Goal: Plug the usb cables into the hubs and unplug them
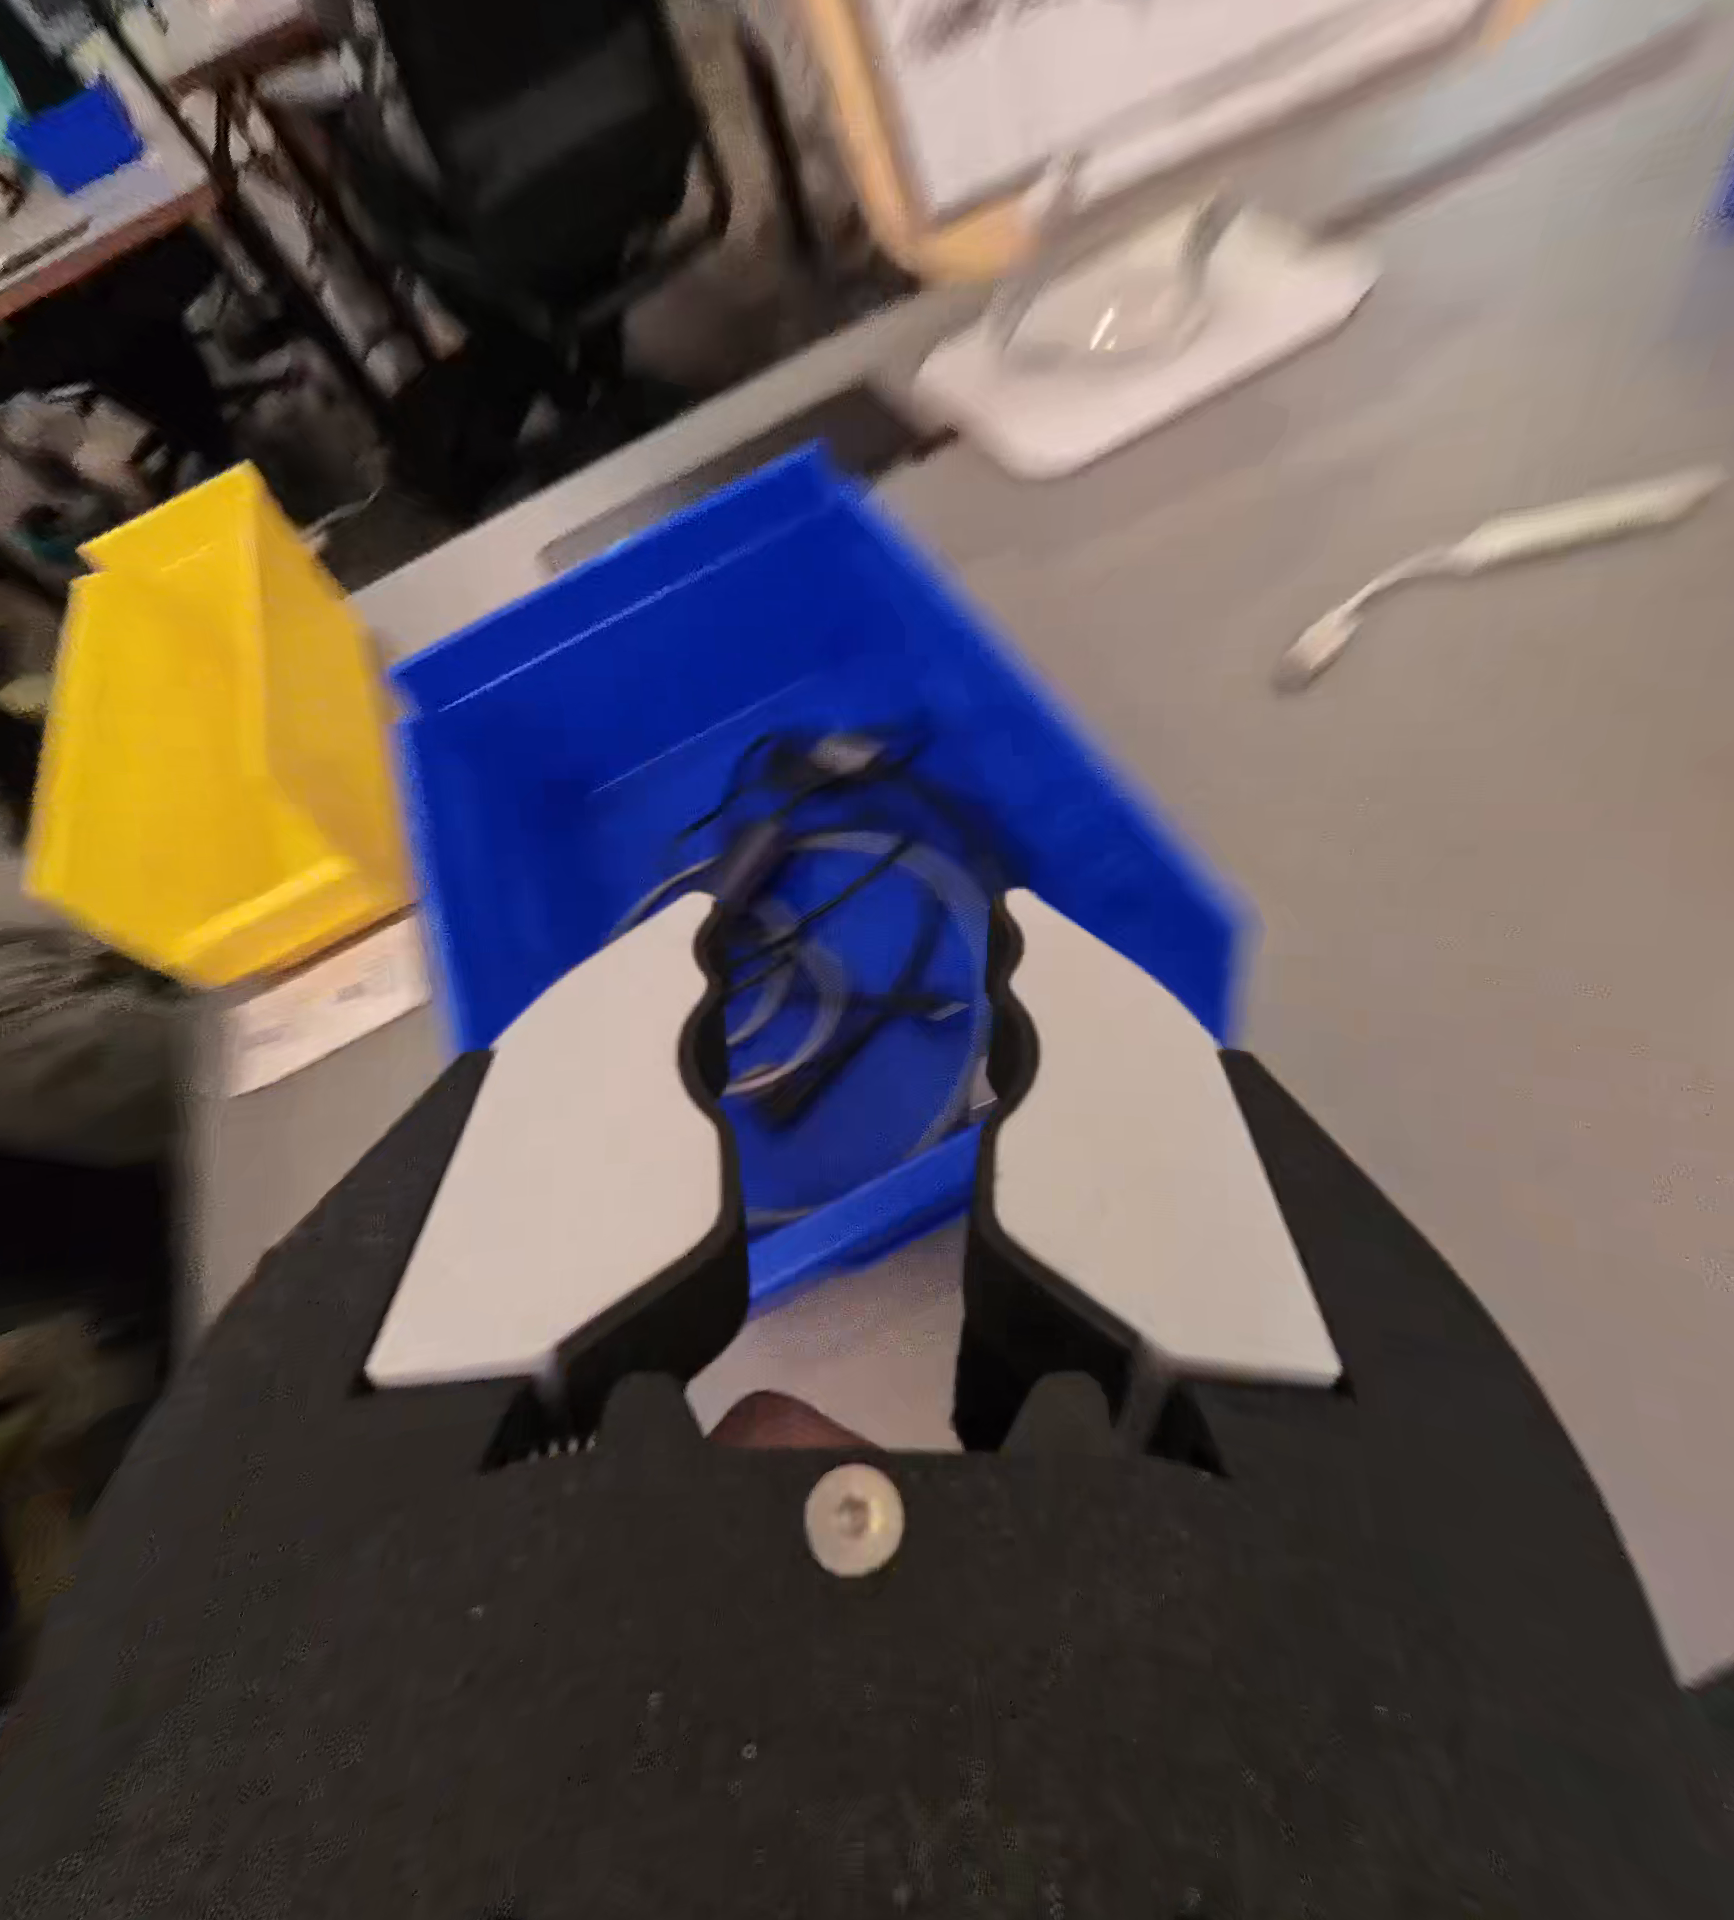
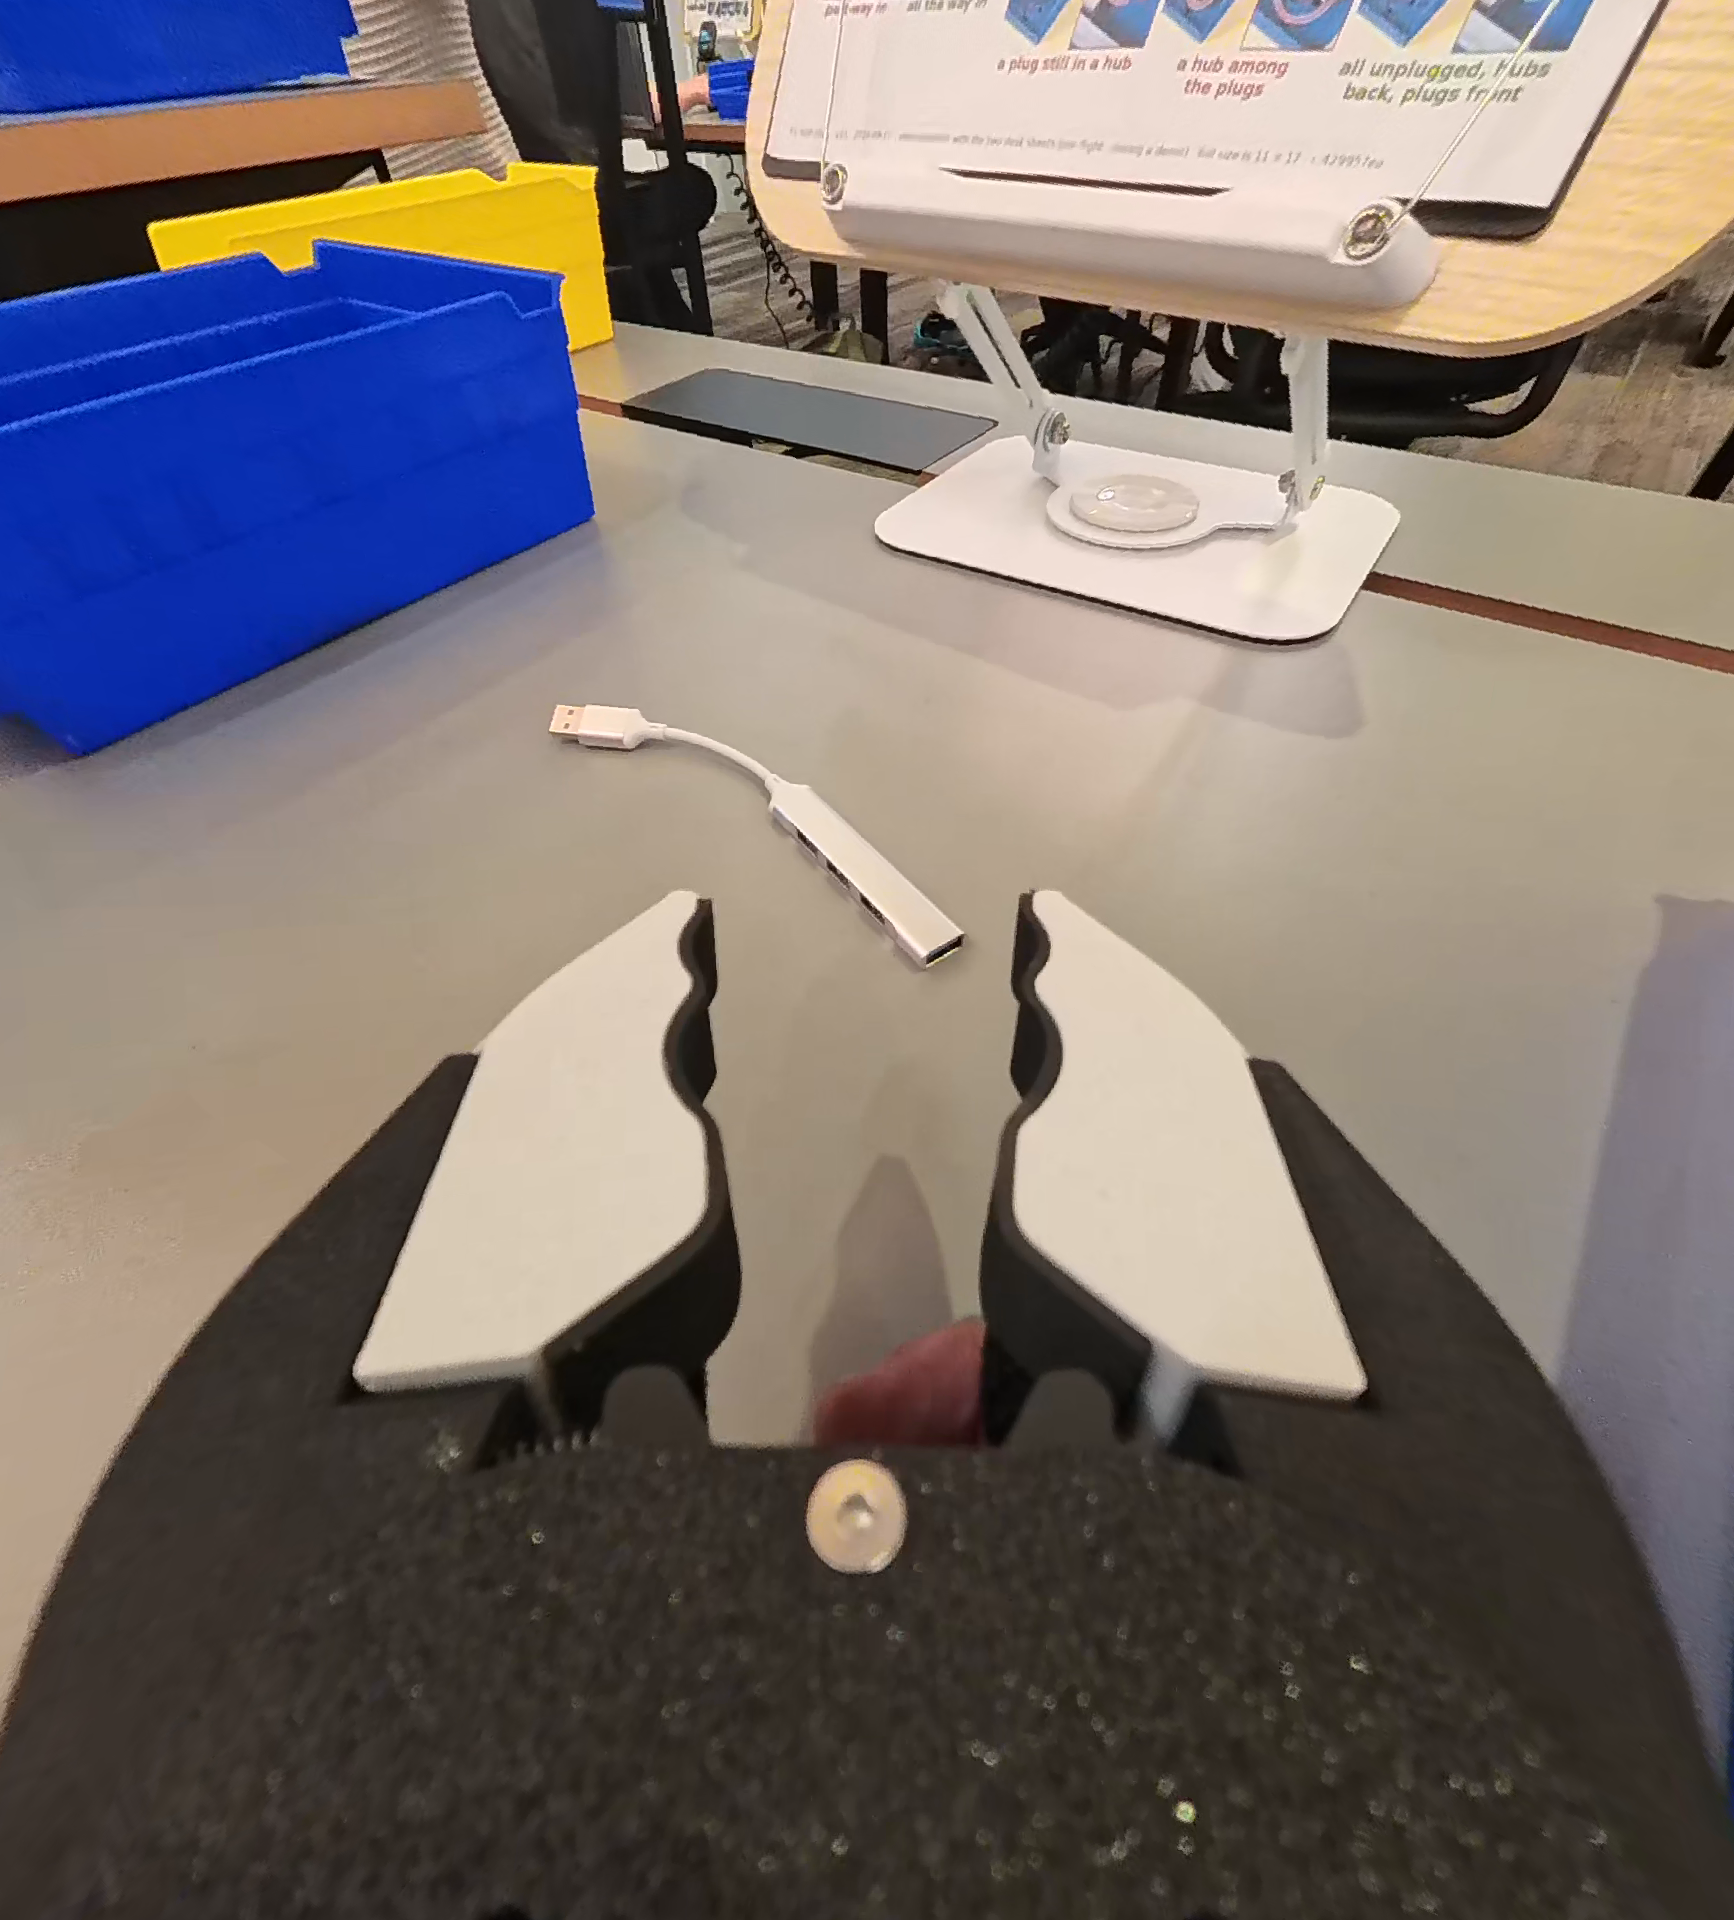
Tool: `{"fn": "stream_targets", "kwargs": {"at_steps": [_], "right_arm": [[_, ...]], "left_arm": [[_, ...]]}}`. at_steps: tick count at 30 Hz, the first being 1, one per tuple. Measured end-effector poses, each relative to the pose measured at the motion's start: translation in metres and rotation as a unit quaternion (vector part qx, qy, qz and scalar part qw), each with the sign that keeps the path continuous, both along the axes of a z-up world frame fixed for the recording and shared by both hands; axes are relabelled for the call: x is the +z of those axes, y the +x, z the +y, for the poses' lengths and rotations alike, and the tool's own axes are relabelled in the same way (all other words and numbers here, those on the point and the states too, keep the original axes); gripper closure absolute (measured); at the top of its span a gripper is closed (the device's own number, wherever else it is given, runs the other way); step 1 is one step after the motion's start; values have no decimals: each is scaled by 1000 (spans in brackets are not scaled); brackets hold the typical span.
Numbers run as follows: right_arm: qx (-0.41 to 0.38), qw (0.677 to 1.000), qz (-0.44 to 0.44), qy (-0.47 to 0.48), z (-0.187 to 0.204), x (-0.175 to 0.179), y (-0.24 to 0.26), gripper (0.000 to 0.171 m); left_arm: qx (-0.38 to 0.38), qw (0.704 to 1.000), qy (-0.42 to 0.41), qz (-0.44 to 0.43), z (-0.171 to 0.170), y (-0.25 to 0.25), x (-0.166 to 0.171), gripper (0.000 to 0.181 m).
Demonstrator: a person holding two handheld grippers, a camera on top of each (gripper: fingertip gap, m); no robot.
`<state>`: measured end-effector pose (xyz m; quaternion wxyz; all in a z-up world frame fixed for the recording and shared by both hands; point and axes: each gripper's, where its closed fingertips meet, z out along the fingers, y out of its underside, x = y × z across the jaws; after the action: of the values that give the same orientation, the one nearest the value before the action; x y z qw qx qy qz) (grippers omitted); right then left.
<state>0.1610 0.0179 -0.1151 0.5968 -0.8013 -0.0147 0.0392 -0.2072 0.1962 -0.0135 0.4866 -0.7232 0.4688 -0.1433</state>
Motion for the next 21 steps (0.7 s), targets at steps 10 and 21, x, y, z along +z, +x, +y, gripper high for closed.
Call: {"fn": "stream_targets", "kwargs": {"at_steps": [10, 21], "right_arm": [[6, 1000, -3, -7, 2, -2, -2, 117], [6, 1000, -3, 4, 0, 1, -2, 118]], "left_arm": [[-111, 893, -89, 427, 97, -6, -115, 142], [-122, 885, -70, 444, 101, -1, -109, 179]]}}
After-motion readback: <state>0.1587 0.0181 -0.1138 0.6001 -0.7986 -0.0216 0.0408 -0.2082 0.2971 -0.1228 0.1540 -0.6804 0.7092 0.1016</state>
